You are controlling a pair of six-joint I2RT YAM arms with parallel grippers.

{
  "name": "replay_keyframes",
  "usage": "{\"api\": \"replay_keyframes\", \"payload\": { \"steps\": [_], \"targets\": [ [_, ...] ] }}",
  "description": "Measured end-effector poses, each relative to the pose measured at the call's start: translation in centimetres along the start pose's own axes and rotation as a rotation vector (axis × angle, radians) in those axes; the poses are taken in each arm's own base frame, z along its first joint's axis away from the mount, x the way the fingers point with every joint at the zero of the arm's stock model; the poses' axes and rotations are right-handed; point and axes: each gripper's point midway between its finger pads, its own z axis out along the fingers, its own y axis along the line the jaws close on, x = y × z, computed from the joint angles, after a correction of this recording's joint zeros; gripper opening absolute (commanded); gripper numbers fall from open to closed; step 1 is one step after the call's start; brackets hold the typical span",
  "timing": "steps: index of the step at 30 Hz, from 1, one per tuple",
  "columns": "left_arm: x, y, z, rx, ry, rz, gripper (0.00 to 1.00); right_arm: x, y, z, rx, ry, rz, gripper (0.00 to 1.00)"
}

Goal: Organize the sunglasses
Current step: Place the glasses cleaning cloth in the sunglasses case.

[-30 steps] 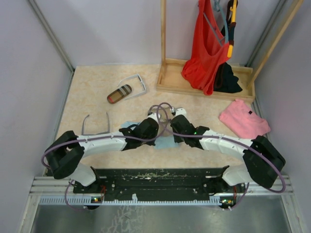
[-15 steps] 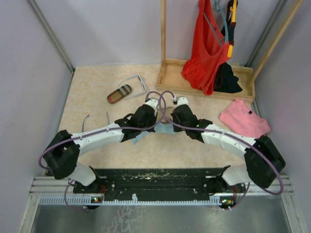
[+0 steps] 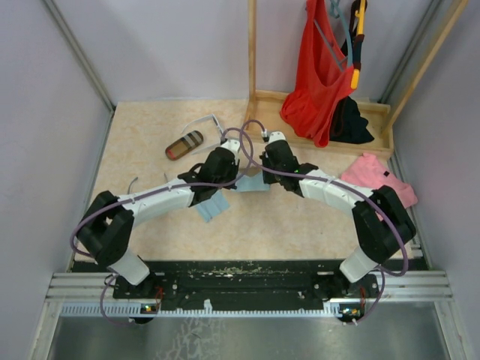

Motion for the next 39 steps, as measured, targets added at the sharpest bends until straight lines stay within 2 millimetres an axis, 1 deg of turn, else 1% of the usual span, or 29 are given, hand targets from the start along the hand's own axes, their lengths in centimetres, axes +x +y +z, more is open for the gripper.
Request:
{"api": "replay_keyframes", "payload": {
  "steps": [5, 9, 12, 16, 18, 28, 34, 39],
  "targets": [
    [0.2, 0.7, 1.6, -0.021, 0.009, 0.013, 0.01, 0.0, -1.0, 1.7, 0.008, 0.019, 0.012, 0.0],
    [0.5, 1.3, 2.3, -0.034, 0.014, 0.017, 0.01, 0.0, -1.7, 2.4, 0.012, 0.026, 0.017, 0.0],
    [0.5, 1.7, 2.8, -0.042, 0.012, 0.017, 0.01, -0.4, -1.7, 3.2, 0.007, 0.017, 0.018, 0.0],
    [0.7, 2.1, 3.4, -0.05, 0.011, 0.017, 0.01, -0.1, -1.7, 4.1, 0.002, 0.024, 0.017, 0.0],
    [0.8, 2.1, 3.7, -0.051, 0.011, 0.018, 0.01, -0.2, -1.7, 4.3, -0.002, 0.021, 0.018, 0.0],
    [0.8, 2.5, 4.5, -0.058, 0.002, 0.026, 0.01, -1.7, -1.4, 4.7, -0.02, -0.041, 0.021, 0.0],
    [1.0, 2.8, 4.8, -0.069, 0.003, 0.03, 0.01, -1.4, -1.7, 5.0, -0.016, -0.035, 0.024, 0.0],
    [1.3, 3.0, 5.1, -0.079, 0.005, 0.033, 0.01, -0.6, -2.0, 5.1, -0.01, -0.021, 0.024, 0.0]
  ]
}}
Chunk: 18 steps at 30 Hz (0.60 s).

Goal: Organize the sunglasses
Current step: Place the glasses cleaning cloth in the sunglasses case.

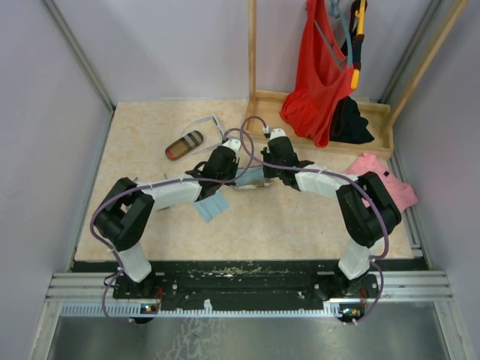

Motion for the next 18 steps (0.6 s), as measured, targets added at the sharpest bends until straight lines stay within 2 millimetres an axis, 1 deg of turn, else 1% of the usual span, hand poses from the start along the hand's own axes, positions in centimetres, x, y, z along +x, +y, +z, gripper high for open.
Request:
{"api": "replay_keyframes", "payload": {
  "steps": [5, 10, 18],
  "targets": [
    [0.3, 0.3, 0.3, -0.014, 0.005, 0.002, 0.01, 0.4, -0.2, 0.4, 0.001, 0.01, 0.004, 0.0],
    [0.5, 0.5, 0.5, -0.029, 0.005, 0.006, 0.01, 0.3, -0.2, 0.6, -0.006, 0.004, 0.007, 0.0],
    [-0.3, 0.8, 1.1, -0.059, -0.011, 0.015, 0.01, 0.3, -0.4, 1.0, -0.004, -0.001, 0.012, 0.0]
  ]
}}
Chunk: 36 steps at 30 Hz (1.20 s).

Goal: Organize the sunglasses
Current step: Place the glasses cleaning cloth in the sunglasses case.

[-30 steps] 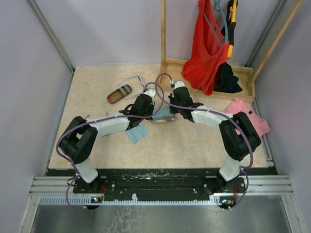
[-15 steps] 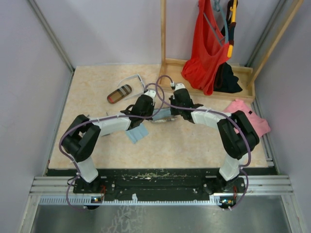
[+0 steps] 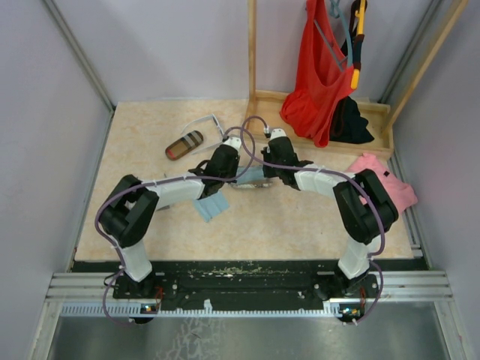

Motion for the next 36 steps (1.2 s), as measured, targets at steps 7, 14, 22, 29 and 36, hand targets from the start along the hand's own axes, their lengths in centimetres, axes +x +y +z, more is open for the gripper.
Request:
{"api": "replay_keyframes", "payload": {
  "steps": [7, 14, 22, 29, 36],
  "targets": [
    [-0.3, 0.2, 0.3, -0.017, -0.007, -0.001, 0.01, 0.2, -0.2, 0.2, 0.004, 0.004, 0.007, 0.0],
    [-0.4, 0.2, 0.9, -0.032, -0.006, 0.001, 0.01, 0.2, -0.3, 0.2, 0.006, 0.006, 0.008, 0.0],
    [-0.4, 0.2, 1.3, -0.044, -0.003, 0.003, 0.11, 0.2, -0.4, 0.2, 0.008, 0.005, 0.009, 0.04],
    [-0.6, 0.5, 1.4, -0.061, -0.004, 0.003, 0.21, 0.2, -0.5, 0.3, 0.011, 0.005, 0.01, 0.15],
    [-0.3, 0.7, 1.3, -0.073, 0.005, 0.008, 0.27, 0.1, -0.7, 0.3, 0.013, 0.004, 0.013, 0.22]
  ]
}}
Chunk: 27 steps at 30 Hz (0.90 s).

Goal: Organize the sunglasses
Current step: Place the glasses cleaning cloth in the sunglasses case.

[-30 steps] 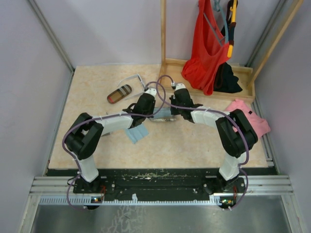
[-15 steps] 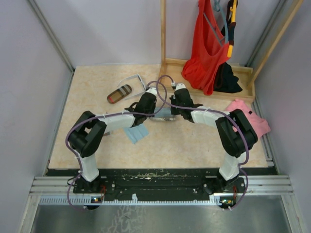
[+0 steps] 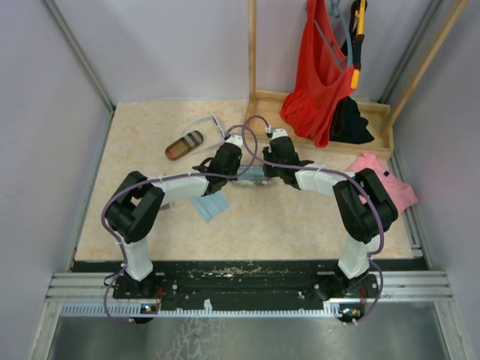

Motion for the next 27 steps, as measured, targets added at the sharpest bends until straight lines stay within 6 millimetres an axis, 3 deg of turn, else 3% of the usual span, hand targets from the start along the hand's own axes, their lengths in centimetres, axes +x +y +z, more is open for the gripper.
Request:
{"api": "replay_keyframes", "payload": {
  "steps": [11, 27],
  "targets": [
    [0.1, 0.0, 0.0, -0.001, 0.003, 0.001, 0.37, 1.5, -0.5, -0.3, 0.009, 0.03, -0.002, 0.27],
    [-0.7, 0.1, -1.1, 0.016, -0.019, -0.017, 0.43, -1.5, 0.0, -3.6, -0.011, -0.065, 0.003, 0.36]
  ]
}}
